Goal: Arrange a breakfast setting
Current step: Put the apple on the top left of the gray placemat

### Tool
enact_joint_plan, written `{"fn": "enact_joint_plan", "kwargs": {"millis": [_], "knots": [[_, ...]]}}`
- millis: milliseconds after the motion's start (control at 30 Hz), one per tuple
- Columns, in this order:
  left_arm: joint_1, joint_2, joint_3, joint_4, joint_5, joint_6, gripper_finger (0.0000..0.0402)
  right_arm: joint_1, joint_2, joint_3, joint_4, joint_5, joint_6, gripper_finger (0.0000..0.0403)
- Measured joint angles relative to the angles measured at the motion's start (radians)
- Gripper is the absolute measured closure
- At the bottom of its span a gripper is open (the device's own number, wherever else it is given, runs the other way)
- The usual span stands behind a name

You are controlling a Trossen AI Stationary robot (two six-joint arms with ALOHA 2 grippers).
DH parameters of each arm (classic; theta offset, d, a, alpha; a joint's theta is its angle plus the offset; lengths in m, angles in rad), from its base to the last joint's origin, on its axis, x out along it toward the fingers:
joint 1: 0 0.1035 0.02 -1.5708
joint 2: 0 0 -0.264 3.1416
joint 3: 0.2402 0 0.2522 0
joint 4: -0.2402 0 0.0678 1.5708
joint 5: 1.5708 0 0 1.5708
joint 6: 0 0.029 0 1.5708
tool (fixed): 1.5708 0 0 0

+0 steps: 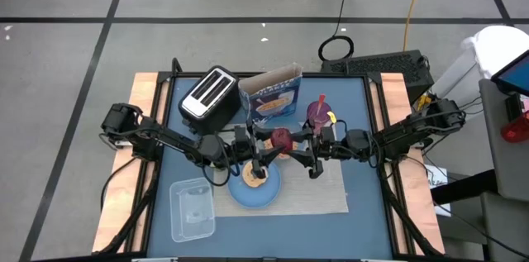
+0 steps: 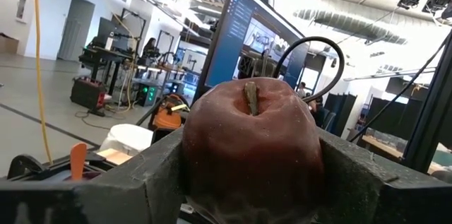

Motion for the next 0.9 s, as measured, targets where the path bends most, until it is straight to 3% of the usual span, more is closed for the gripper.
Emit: {"fn": "enact_joint_plan", "kwargs": {"millis": [333, 500, 900], "knots": [[-0.003, 0.0, 0.0, -0.035, 0.004, -0.005, 0.0037, 0.001, -0.005, 0.0, -0.073, -0.013, 0.015, 0.0194], [-0.018, 0.0, 0.0, -0.078, 0.004, -0.003, 0.0015, 0.0, -0.039, 0.0, -0.164, -0.096, 0.033, 0.0194], [-0.034, 0.0, 0.0, -0.108, 0.003, 0.0, 0.0014, 0.0, -0.315, 0.0, -0.767, -0.129, 0.064, 0.0194]]}}
